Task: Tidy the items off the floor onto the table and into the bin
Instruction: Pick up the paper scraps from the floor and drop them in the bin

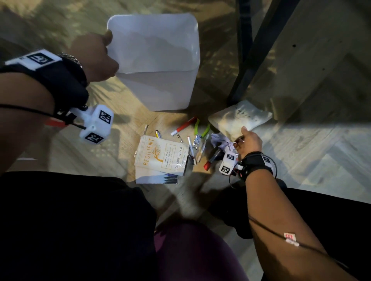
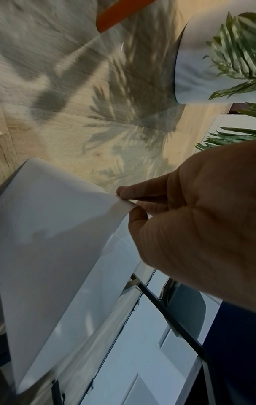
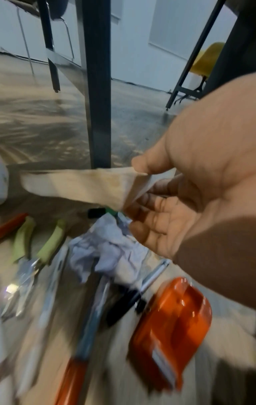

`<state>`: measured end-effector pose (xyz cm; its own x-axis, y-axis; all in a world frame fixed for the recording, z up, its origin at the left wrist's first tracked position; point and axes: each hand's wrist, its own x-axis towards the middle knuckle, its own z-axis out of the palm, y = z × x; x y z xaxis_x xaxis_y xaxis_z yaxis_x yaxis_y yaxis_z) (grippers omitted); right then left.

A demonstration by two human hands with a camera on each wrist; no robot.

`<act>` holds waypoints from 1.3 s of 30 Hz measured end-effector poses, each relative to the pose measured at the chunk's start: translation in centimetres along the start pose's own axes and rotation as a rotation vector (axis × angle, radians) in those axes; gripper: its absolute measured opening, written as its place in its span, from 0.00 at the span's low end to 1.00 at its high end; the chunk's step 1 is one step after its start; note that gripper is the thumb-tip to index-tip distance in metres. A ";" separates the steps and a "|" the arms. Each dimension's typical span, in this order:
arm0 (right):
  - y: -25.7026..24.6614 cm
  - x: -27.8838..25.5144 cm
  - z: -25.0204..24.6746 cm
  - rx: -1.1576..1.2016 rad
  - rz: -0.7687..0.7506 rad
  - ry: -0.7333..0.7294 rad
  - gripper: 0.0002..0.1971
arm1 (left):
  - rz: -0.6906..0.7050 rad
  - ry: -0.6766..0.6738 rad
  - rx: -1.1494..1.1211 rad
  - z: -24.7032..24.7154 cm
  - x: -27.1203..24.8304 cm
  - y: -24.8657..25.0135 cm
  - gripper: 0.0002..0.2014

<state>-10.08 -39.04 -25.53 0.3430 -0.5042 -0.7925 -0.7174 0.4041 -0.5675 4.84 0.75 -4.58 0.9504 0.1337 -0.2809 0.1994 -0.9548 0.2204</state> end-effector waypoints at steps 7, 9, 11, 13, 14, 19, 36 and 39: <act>6.2 -7.0 2.9 -0.105 0.185 -0.558 0.05 | 0.036 -0.004 0.022 0.2 0.2 -0.1 0.42; 8.1 -8.3 4.9 -0.178 0.156 -0.655 0.04 | 0.046 -0.005 0.018 0.3 0.3 -0.1 0.42; 9.5 -9.2 6.9 -0.351 0.097 -0.699 0.05 | 0.046 -0.006 0.014 0.3 0.3 -0.2 0.42; 10.5 -8.8 8.2 -0.517 0.068 -0.673 0.07 | 0.050 -0.011 0.010 0.4 0.1 -0.2 0.43; 10.8 -8.0 8.6 -0.583 0.034 -0.633 0.08 | 0.051 -0.018 0.000 0.4 0.0 -0.1 0.43; 7.3 -5.9 6.3 -0.877 -0.363 -0.119 0.12 | 0.079 -0.024 -0.009 0.1 -0.6 0.4 0.48; 1.9 -1.5 1.4 -0.720 -0.494 0.036 0.10 | 0.076 -0.001 0.025 0.3 0.0 0.1 0.48; 0.2 -3.9 1.9 -0.490 -0.514 0.024 0.05 | 0.072 0.002 0.068 0.5 0.4 -0.1 0.42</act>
<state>-10.41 -35.52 -23.01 0.7019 -0.5580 -0.4427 -0.6604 -0.2769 -0.6980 5.11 0.77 -5.21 0.9622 0.0644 -0.2645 0.1139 -0.9777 0.1762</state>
